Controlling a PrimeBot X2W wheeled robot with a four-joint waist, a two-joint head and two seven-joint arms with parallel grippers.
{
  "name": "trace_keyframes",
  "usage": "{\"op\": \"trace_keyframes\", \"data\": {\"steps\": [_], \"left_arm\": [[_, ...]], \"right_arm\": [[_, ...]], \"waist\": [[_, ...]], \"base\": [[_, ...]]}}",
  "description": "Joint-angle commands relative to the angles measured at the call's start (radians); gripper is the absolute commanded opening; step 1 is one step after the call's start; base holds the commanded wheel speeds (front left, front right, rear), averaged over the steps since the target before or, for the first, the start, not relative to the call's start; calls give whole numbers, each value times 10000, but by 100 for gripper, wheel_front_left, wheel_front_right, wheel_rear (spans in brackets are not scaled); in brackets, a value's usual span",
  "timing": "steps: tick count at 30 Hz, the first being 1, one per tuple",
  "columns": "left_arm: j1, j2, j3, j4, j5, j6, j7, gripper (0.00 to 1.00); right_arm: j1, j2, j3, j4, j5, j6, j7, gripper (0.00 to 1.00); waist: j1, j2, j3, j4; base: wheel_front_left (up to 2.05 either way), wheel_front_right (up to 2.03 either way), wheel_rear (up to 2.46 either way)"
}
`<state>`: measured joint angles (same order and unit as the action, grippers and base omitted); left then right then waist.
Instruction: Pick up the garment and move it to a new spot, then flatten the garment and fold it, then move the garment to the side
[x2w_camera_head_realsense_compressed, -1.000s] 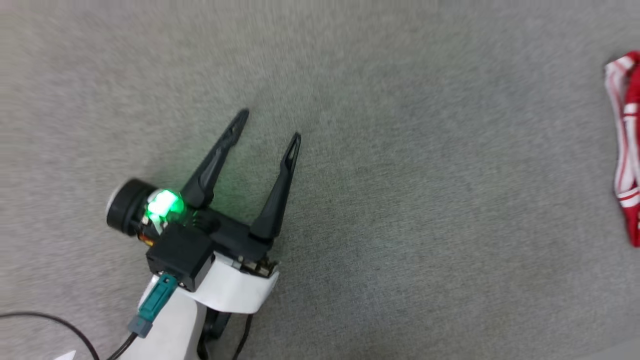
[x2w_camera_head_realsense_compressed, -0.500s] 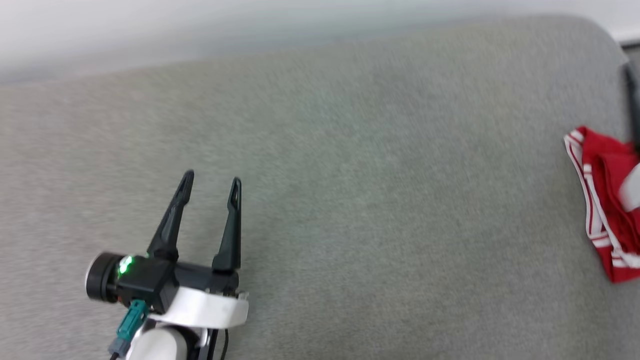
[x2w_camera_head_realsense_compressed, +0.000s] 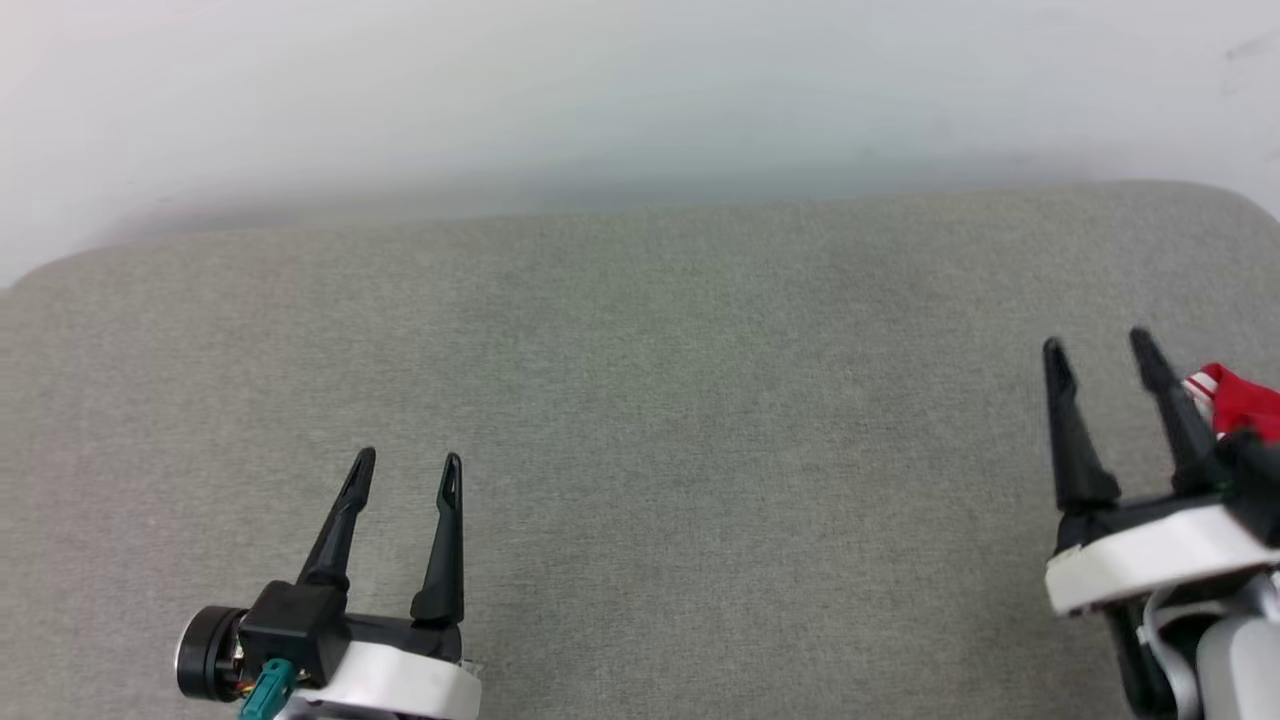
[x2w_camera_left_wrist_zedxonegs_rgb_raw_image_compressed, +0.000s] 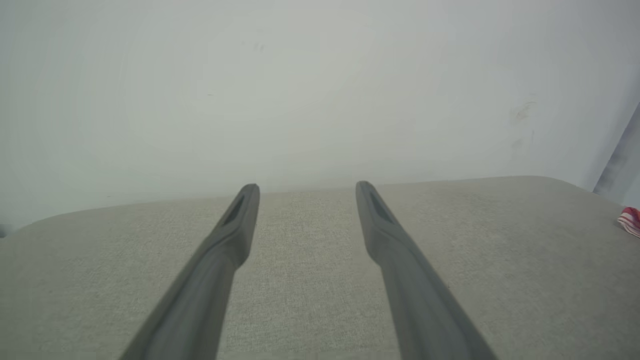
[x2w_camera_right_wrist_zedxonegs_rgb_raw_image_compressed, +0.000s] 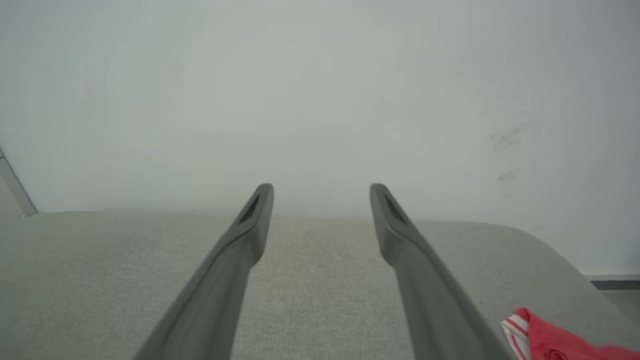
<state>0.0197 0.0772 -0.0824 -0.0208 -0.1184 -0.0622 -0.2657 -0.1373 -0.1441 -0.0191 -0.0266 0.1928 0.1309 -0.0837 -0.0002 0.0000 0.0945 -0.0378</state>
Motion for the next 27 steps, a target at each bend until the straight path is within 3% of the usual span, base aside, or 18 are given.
{"op": "trace_keyframes", "data": {"steps": [1,9,27], "left_arm": [[87,-40,54,34,-38,-38,28,100],[298,-150,352,329,-276,-248,26,100],[430,-266,484,243,-157,-358,27,100]], "right_arm": [[137,62,7,33,-57,-4,-88,100],[1089,822,-265,499,-89,-4,-973,100],[1229,958,-66,1049,2,-4,-1448,100]], "waist": [[2,0,-107,102],[2,0,-282,201],[2,0,-452,221]], "base": [[0,0,0],[0,0,0],[0,0,0]]}}
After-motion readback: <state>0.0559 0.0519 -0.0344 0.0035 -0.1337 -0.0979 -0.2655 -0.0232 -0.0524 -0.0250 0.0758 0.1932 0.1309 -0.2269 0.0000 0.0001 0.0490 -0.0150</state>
